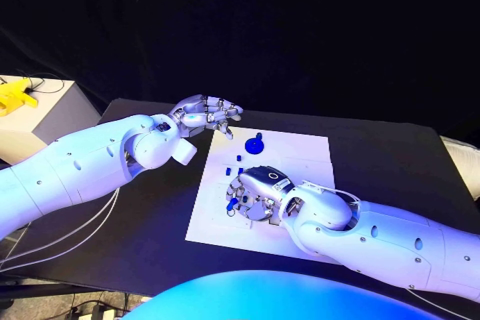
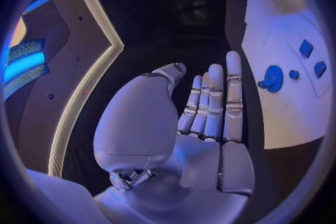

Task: Assemble the parts on the task board

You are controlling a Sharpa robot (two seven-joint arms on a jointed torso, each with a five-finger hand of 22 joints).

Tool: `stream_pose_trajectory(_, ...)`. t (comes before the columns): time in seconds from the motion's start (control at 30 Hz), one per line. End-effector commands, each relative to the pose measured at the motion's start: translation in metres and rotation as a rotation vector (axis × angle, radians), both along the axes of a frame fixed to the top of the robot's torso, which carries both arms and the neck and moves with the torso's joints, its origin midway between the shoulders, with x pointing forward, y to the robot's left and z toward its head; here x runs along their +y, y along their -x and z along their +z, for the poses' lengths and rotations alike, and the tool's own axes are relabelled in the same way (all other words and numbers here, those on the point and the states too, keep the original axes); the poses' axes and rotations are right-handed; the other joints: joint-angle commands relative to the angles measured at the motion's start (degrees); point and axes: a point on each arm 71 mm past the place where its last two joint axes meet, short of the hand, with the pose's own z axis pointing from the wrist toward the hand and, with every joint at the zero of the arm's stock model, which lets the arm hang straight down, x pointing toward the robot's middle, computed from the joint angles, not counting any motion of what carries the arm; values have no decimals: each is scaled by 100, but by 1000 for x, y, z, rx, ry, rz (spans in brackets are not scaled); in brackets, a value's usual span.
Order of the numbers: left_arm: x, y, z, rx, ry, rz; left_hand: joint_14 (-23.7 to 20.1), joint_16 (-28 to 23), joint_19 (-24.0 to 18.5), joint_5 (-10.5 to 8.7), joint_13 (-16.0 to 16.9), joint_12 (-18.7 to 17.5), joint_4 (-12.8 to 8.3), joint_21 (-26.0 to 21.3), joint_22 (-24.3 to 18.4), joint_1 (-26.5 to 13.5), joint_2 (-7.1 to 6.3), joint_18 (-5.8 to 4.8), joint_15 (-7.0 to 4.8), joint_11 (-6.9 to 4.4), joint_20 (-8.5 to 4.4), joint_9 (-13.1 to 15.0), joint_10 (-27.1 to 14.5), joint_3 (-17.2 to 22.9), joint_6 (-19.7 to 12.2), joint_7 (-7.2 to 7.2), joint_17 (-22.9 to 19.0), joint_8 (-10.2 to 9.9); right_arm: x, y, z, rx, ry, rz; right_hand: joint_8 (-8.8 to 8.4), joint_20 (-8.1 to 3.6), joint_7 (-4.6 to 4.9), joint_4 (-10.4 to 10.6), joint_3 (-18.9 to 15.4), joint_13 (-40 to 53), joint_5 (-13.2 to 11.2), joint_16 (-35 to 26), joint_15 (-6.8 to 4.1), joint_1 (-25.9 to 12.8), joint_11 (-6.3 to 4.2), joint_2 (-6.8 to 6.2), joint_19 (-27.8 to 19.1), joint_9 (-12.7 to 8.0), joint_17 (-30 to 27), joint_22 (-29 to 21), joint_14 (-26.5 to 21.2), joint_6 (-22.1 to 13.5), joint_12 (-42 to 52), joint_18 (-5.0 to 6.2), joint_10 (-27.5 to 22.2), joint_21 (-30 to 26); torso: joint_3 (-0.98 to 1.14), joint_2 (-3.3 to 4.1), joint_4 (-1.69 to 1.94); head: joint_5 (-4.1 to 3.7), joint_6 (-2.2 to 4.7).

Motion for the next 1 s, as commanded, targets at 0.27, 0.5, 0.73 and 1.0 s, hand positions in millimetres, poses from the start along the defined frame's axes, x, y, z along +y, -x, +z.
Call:
stream_pose_trajectory(0.27,-3,1,1,-2,16,-18,-25,-16,25,-4,-6,2,15,-24,-12,24,17,76,28,-14,-2,-11,-40,-43,-35,146,10,40,2,3,-3,-29,41,25,94,-11,5,-15,13,1,18,-17,-43,115,-93,173,20,295,-1,10,78,23,10,-79,127,-7,-6,-5,-7,2,0)
stream_pose_trajectory(0.5,-3,0,1,-2,16,-18,-25,-16,25,-4,-6,2,15,-24,-12,24,17,76,28,-14,-2,-11,-40,-43,-35,146,10,40,1,3,-5,-25,49,25,94,-11,5,-15,13,1,18,-17,-43,115,-93,173,20,295,-1,10,78,23,10,-79,127,-7,1,-4,-8,13,0)
stream_pose_trajectory(0.73,-3,0,1,-1,16,-18,-25,-16,25,-4,-6,2,15,-24,-12,24,17,76,28,-14,-2,-11,-40,-43,-35,146,10,40,-1,3,-7,-20,61,25,101,-11,5,-24,20,6,25,-12,-43,111,-94,172,22,305,9,22,80,21,5,-82,133,2,4,-3,-7,9,0)
stream_pose_trajectory(1.0,-3,0,1,-1,16,-19,-25,-16,25,-4,-6,2,15,-24,-12,24,17,76,28,-14,-2,-11,-40,-43,-35,146,10,40,0,5,-9,-11,66,33,105,-11,5,-30,25,9,31,-12,-43,108,-94,172,23,311,7,26,80,20,1,-82,138,6,5,-3,-6,11,0)
